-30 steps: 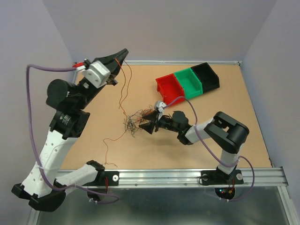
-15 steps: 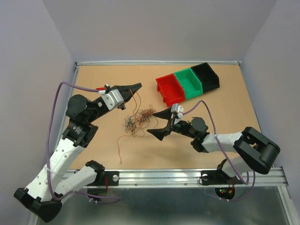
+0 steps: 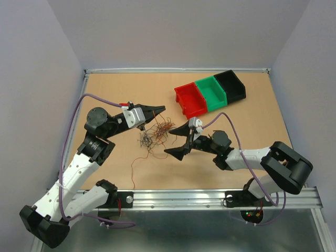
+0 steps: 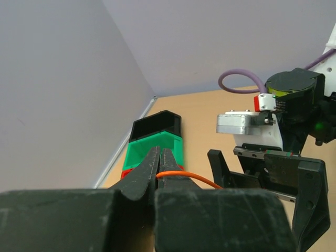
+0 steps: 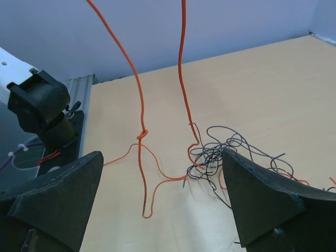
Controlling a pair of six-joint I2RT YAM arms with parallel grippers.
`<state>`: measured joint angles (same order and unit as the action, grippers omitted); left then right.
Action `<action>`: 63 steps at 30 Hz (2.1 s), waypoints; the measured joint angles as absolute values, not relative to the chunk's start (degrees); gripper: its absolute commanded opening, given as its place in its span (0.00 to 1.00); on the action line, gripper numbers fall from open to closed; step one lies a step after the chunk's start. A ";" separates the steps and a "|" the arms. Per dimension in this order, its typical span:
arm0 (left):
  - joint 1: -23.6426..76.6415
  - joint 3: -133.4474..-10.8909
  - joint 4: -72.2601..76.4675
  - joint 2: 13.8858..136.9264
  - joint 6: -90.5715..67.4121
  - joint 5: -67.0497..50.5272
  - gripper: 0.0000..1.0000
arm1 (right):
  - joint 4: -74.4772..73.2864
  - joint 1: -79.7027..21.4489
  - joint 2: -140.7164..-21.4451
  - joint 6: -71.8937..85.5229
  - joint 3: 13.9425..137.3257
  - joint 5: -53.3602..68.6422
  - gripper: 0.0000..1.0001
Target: Untangle the cables
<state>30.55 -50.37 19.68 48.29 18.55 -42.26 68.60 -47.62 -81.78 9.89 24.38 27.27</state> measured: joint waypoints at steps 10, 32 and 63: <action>30.70 -49.04 20.38 49.15 17.85 -46.15 0.00 | 68.10 -47.62 -89.14 9.87 32.62 28.08 0.99; 30.76 -42.57 27.03 53.34 11.90 -38.28 0.00 | 67.53 -47.59 -93.51 8.12 34.79 28.42 0.92; 30.76 -40.07 31.57 56.47 10.85 -43.27 0.00 | 62.13 -47.62 -94.21 0.82 33.34 22.48 0.84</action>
<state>30.76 -40.07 31.57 56.47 10.85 -43.27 62.13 -47.62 -94.21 0.82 33.34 22.48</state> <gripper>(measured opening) 0.048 0.841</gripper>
